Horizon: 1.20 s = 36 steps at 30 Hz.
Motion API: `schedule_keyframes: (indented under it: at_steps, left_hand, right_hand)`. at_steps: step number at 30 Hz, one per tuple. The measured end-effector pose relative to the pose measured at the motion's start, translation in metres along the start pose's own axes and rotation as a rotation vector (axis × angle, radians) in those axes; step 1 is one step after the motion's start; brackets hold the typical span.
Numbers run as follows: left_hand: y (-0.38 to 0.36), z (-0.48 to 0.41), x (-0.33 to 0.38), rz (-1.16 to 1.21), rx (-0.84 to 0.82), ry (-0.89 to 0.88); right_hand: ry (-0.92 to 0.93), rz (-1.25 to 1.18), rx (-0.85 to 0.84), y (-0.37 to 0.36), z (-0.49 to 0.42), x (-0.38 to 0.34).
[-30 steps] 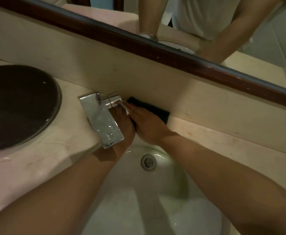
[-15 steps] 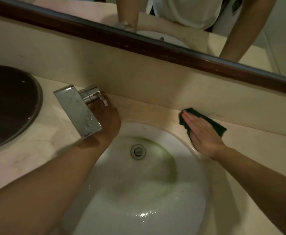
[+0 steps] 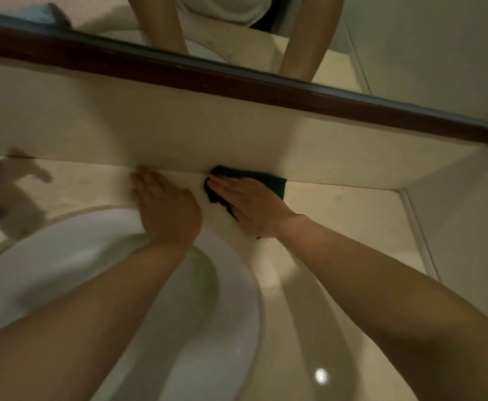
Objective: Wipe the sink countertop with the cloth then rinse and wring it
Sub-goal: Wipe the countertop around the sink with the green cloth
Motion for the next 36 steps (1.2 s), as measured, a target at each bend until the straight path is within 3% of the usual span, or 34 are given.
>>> schedule_keyframes:
  at_steps: [6,9,11,15,20,23,25,28,31,36]
  left_hand:
    - [-0.013,0.012,0.050,0.005,-0.078,0.053]
    - [-0.026,0.032,0.082,-0.025,-0.154,0.048]
    - [-0.035,0.045,0.097,-0.034,-0.188,0.030]
    - [-0.045,0.062,0.097,-0.085,-0.115,-0.089]
    - [-0.046,0.060,0.099,-0.096,-0.105,-0.060]
    - [-0.052,0.058,0.098,-0.158,-0.127,-0.035]
    - [-0.054,0.055,0.097,-0.187,-0.137,-0.012]
    - [-0.053,0.055,0.097,-0.152,-0.127,-0.014]
    - [-0.052,0.057,0.096,-0.131,-0.096,-0.050]
    - [-0.048,0.066,0.100,-0.115,-0.119,-0.093]
  right_hand:
    - [-0.128,-0.130,0.090,-0.010,0.078,0.074]
    - [-0.327,-0.214,0.256,-0.022,0.142,0.128]
    - [-0.478,-0.273,0.270,-0.035,0.174,0.153]
    - [-0.743,-0.337,0.325,-0.045,0.190,0.140]
    - [-0.855,-0.290,0.354,-0.070,0.254,0.057]
    - [-1.094,-0.311,0.373,-0.081,0.284,0.091]
    - [-1.159,-0.304,0.360,-0.082,0.280,0.129]
    - [-1.120,-0.265,0.338,-0.067,0.245,0.176]
    - [-1.018,-0.215,0.241,-0.056,0.200,0.178]
    - [-0.581,-0.109,0.334,-0.055,0.181,0.055]
Point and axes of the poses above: each hand's wrist, its own z-axis away from the middle knuckle, its own y-axis out of the back of the hand, x = y × z, the point moved 6 cm from there along -z, towards the middle knuckle, and after that the axes turned 9 degrees about -x, right-handed, at the moved point
